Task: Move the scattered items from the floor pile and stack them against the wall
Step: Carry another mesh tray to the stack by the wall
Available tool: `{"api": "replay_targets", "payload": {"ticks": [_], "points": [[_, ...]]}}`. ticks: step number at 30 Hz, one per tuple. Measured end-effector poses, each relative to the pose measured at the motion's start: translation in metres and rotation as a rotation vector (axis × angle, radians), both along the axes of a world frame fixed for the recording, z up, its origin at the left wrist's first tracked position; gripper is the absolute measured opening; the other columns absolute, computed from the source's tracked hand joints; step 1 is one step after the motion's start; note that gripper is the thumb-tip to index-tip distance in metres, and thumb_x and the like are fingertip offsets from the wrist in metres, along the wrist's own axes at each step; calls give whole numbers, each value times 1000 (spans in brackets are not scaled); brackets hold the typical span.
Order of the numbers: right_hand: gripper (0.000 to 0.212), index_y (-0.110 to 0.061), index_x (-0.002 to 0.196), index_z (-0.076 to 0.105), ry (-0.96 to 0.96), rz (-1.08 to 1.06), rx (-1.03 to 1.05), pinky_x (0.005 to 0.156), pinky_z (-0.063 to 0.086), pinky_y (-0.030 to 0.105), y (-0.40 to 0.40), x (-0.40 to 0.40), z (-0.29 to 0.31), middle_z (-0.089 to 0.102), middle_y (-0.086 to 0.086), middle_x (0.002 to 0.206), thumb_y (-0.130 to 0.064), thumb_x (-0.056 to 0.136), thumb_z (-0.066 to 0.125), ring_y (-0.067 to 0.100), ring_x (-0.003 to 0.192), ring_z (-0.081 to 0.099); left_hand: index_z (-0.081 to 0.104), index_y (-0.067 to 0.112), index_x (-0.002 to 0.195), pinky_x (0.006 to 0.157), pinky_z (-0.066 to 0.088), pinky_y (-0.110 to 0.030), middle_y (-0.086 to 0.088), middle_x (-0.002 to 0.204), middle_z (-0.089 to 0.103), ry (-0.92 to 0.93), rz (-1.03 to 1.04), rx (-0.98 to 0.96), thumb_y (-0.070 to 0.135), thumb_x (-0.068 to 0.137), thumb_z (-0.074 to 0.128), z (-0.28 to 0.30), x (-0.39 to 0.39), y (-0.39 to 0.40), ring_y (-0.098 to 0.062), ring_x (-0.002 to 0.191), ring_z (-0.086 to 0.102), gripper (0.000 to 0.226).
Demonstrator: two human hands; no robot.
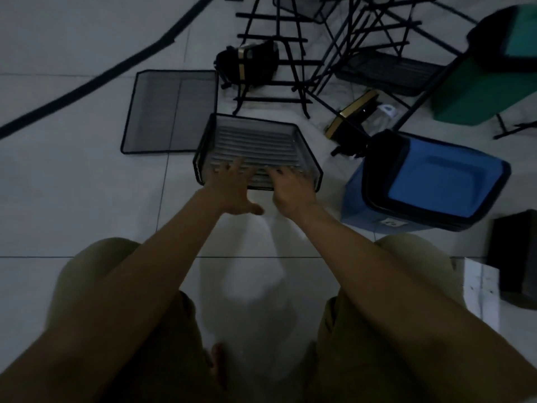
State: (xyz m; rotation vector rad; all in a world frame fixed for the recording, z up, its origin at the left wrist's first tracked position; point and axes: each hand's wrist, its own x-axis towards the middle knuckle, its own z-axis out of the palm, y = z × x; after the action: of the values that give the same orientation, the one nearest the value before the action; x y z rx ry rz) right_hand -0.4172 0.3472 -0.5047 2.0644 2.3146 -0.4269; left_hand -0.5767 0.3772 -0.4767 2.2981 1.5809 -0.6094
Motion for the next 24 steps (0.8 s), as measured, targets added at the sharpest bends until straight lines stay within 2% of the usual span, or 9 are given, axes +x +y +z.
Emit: {"api": "replay_targets", "payload": {"ticks": [1, 3, 5, 9, 14, 19, 24], "points": [[59, -20, 147, 38, 11, -3, -3, 101, 37, 44, -1, -2, 5, 52, 12, 137, -8, 90, 47, 31, 123, 49, 9, 33, 152, 115, 11, -55, -3, 162, 1, 5, 9, 37, 57, 87, 57, 1, 0, -4, -32, 144, 18, 84], [58, -19, 147, 39, 37, -15, -40, 102, 39, 45, -13, -3, 18, 52, 13, 137, -7, 91, 44, 32, 123, 50, 21, 28, 151, 114, 23, -50, -3, 160, 15, -52, 47, 128, 24, 93, 53, 13, -3, -16, -29, 139, 31, 67], [57, -17, 147, 41, 60, -38, -99, 101, 41, 44, -31, 1, 44, 53, 14, 136, -6, 91, 44, 33, 122, 51, 26, 23, 150, 113, 25, -46, -4, 159, 19, -102, 48, 131, 11, 92, 48, 37, -3, -29, -27, 137, 36, 63], [52, -17, 143, 45, 51, -33, -201, 96, 44, 38, -60, 6, 133, 56, 13, 132, -8, 92, 44, 30, 115, 56, 30, 20, 149, 112, 29, -43, -7, 158, 24, -194, 77, 74, 6, 91, 46, 117, -1, -61, -25, 134, 41, 61], [47, -16, 142, 44, 11, 144, -272, 91, 46, 36, -60, -8, 279, 57, 12, 129, -10, 95, 42, 28, 112, 57, 31, 21, 149, 108, 34, -42, -6, 157, 25, -203, 259, 64, 8, 91, 48, 257, -18, -95, -25, 131, 45, 62], [50, -16, 143, 41, 0, 360, -271, 88, 45, 36, -58, -46, 414, 54, 12, 130, -8, 93, 44, 29, 113, 55, 27, 25, 150, 113, 25, -42, -5, 159, 21, -196, 484, 112, 10, 89, 50, 388, -52, -127, -24, 140, 34, 67], [53, -20, 148, 35, -36, 579, -288, 95, 42, 35, -73, -75, 498, 53, 11, 134, -16, 96, 45, 28, 118, 52, 25, 26, 150, 114, 23, -44, -4, 160, 17, -174, 677, 147, 13, 89, 51, 471, -72, -181, -25, 142, 28, 68]]}}
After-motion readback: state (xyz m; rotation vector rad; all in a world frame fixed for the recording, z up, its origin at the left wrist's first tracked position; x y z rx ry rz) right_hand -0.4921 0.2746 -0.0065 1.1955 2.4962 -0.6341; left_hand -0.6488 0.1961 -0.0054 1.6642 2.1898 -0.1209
